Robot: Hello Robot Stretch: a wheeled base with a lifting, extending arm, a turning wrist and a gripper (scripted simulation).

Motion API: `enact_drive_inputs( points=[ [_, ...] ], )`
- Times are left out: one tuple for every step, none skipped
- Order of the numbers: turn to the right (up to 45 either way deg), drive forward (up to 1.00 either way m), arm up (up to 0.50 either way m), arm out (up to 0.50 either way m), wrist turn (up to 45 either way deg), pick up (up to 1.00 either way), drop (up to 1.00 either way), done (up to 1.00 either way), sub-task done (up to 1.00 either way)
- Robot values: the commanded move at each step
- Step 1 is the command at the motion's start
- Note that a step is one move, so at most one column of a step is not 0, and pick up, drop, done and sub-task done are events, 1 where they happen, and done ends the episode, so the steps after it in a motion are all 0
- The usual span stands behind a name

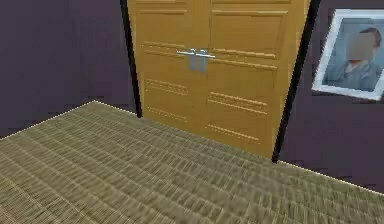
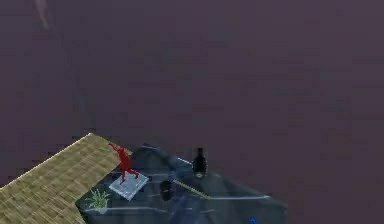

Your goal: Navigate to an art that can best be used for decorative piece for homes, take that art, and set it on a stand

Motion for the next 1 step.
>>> enact_drive_inputs(
  points=[
    [-18.0,0.0,0.0,0.0,0.0,0.0,0.0,0.0,0.0]
  ],
)
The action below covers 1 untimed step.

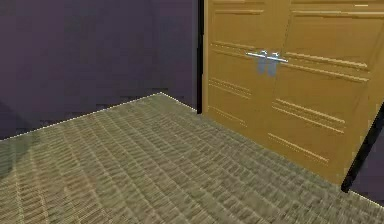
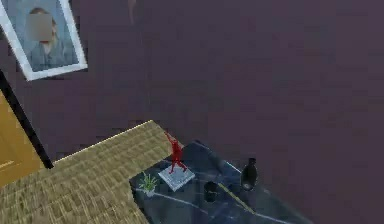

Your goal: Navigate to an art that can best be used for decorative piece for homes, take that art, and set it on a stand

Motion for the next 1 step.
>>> enact_drive_inputs(
  points=[
    [45.0,0.0,0.0,0.0,0.0,0.0,0.0,0.0,0.0]
  ],
)
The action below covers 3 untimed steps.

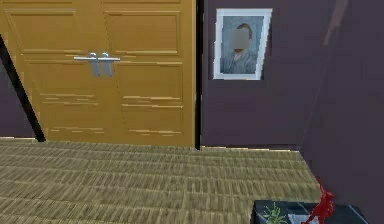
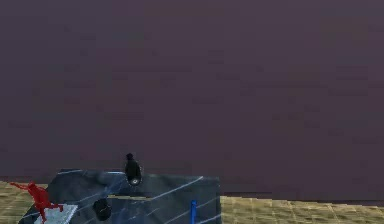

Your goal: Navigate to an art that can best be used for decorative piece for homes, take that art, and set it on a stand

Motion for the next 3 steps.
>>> enact_drive_inputs(
  points=[
    [3.0,0.0,0.0,0.0,0.0,0.0,0.0,0.0,0.0],
    [0.0,0.75,0.0,0.0,0.0,0.0,0.0,0.0,0.0],
    [0.0,0.0,0.36,0.0,0.0,0.0,0.0,0.0,0.0]
  ],
)
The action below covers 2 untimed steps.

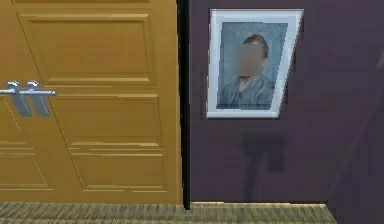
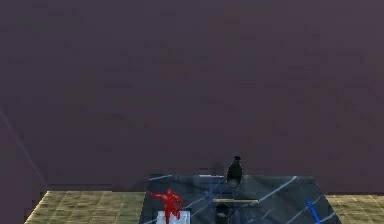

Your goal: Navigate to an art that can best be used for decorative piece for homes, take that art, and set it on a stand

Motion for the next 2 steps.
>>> enact_drive_inputs(
  points=[
    [0.0,0.0,0.0,0.22,0.0,0.0,0.0,0.0,0.0],
    [0.0,0.0,0.0,0.0,45.0,0.0,0.0,0.0,0.0]
  ],
)
